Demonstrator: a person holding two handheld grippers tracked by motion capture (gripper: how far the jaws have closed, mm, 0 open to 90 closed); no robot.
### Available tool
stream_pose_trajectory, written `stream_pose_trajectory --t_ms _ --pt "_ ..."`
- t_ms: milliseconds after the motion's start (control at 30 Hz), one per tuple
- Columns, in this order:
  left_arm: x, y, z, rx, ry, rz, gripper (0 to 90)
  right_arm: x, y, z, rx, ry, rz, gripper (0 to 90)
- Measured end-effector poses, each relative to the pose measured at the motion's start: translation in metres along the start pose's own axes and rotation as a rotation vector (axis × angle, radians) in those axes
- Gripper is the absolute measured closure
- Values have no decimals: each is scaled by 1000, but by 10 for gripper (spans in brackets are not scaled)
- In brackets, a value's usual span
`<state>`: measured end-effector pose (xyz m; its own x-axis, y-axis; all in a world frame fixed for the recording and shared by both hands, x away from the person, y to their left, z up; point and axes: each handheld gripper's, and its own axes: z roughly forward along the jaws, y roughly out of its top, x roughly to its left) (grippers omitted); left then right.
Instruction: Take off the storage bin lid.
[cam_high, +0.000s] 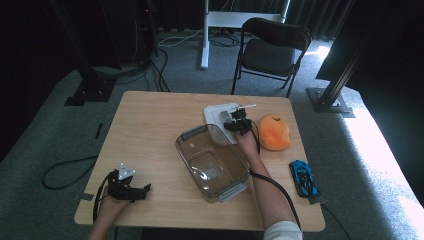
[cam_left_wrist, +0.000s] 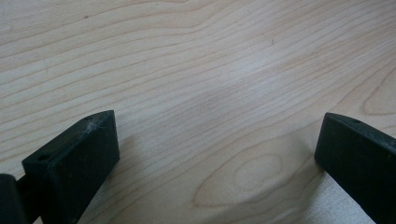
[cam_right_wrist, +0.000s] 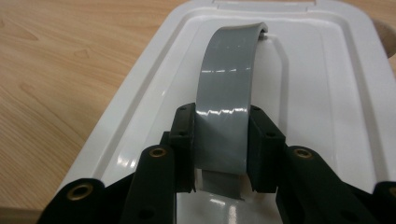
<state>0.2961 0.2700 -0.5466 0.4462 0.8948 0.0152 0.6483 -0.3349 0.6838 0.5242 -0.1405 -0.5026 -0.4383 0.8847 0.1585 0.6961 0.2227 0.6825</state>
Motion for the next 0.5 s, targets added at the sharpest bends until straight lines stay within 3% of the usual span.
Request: stream_pose_trajectory --t_ms 500 --pt "0 0 0 0 0 -1 2 0 -13 10 26 -8 -17 670"
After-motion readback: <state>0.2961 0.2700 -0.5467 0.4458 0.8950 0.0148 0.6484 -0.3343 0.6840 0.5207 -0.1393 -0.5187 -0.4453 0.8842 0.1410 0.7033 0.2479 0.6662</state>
